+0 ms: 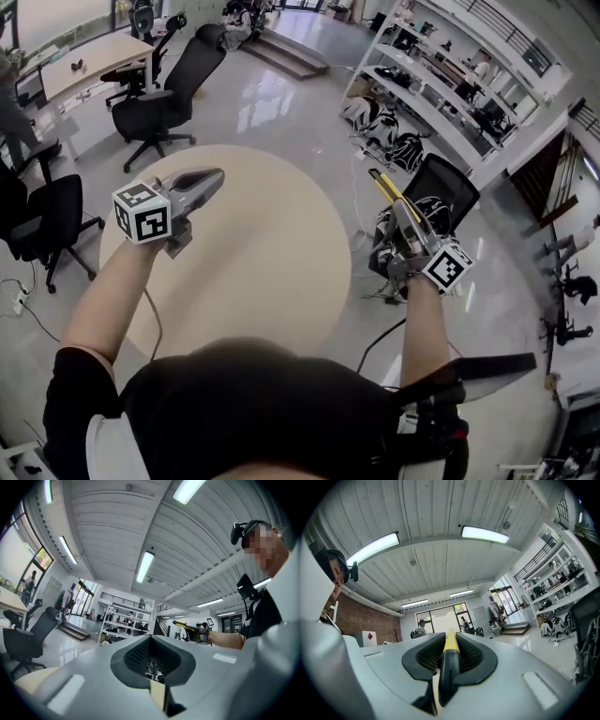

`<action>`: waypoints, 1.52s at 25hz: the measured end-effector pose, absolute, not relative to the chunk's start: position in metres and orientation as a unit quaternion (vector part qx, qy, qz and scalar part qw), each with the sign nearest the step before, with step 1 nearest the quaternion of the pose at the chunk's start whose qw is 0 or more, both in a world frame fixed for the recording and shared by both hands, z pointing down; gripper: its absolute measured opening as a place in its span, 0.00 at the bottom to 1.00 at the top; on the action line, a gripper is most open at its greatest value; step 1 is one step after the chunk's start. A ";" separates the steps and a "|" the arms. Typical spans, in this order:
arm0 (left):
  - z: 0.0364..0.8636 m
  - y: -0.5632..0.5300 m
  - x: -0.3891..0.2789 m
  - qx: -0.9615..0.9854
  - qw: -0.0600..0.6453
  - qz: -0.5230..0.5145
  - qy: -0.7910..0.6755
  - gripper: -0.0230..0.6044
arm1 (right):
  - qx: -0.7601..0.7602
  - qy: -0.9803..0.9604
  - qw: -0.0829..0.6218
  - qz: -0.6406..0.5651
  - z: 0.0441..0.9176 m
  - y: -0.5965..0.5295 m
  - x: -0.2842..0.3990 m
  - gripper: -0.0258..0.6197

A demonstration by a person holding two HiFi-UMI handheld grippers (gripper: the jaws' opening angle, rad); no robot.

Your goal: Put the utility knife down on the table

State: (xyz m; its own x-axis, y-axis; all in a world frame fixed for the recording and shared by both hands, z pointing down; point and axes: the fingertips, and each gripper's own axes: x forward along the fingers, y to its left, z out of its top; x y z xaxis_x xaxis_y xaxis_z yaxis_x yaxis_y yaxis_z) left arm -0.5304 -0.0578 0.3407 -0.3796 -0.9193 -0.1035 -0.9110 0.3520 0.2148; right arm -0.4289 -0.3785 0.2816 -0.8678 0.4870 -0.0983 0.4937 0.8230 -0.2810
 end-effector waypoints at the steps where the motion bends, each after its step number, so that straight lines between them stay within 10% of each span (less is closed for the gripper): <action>1: 0.346 -0.064 -0.550 0.549 0.021 -0.115 -0.827 0.04 | 0.264 0.952 0.004 -0.153 0.291 -0.386 -0.458 0.17; 15: 0.536 -0.176 -0.783 0.459 0.165 -0.140 -0.862 0.04 | 0.352 0.891 -0.122 -0.258 0.534 -0.449 -0.822 0.17; 38: 0.701 -0.301 -0.903 0.491 0.229 -0.130 -0.831 0.04 | 0.325 0.847 -0.288 -0.307 0.773 -0.426 -0.937 0.18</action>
State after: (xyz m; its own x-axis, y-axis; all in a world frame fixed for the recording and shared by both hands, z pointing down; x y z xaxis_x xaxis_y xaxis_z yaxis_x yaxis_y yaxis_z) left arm -0.9034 -0.3011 0.7012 -0.4137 -0.8745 0.2530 -0.7559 0.4849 0.4400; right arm -0.9367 -0.4261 0.7732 -0.6234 0.7268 0.2882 0.3734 0.6006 -0.7070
